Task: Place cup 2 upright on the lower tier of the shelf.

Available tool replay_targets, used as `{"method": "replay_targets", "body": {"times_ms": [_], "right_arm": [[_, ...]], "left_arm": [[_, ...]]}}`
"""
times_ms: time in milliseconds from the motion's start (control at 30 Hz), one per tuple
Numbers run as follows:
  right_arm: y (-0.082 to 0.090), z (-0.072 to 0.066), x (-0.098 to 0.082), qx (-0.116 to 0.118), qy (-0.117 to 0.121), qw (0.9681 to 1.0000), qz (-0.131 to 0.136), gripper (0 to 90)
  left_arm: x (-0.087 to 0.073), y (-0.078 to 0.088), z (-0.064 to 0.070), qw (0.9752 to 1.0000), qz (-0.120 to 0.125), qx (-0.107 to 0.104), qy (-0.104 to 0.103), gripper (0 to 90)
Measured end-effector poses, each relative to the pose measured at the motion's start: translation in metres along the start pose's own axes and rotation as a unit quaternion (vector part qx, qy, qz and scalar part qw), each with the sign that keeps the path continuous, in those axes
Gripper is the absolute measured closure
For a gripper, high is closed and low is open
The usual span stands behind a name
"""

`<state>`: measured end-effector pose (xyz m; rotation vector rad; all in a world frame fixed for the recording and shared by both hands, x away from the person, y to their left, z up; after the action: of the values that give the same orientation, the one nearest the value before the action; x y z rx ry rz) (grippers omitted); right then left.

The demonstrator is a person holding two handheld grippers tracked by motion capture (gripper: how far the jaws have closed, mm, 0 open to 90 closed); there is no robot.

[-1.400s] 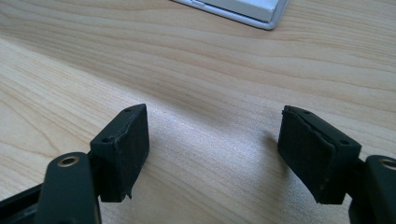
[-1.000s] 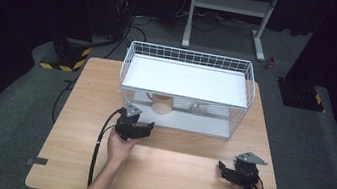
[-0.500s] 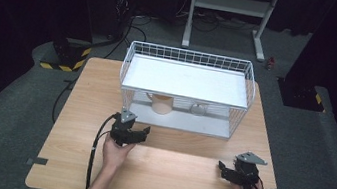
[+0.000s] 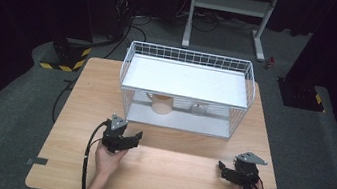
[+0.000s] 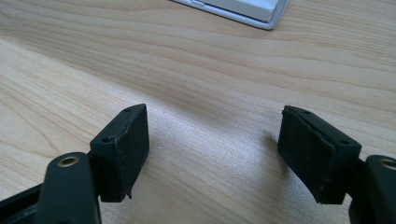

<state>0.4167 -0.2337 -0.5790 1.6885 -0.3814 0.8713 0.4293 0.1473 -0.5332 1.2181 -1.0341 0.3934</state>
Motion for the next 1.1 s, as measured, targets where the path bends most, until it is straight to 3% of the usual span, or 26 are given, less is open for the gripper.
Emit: {"method": "replay_targets", "body": {"times_ms": [300,800,1100], "right_arm": [[0.000,0.000,0.000,0.000,0.000,1.0000,0.000,24.7],[0.000,0.000,0.000,0.000,-0.001,1.0000,0.000,24.8],[0.000,0.000,0.000,0.000,0.000,1.0000,0.000,24.7]], "left_arm": [[-0.011,0.007,-0.005,0.9999,0.001,0.008,0.009,29.5],[-0.034,0.011,-0.006,0.9997,-0.013,0.021,0.006,29.0],[-0.045,0.012,-0.008,0.9995,-0.021,0.016,0.017,29.0]]}}
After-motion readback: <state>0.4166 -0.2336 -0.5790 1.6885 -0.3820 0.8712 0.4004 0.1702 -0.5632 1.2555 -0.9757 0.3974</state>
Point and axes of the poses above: each handheld gripper's, and its own axes: y roughly backward along the jaws, x roughly out of its top, z roughly to its right, the point moved 8 cm from there along -y, roughly forward along the jaws, and after that the axes turned 8 degrees about -y, right-handed, at the moved point
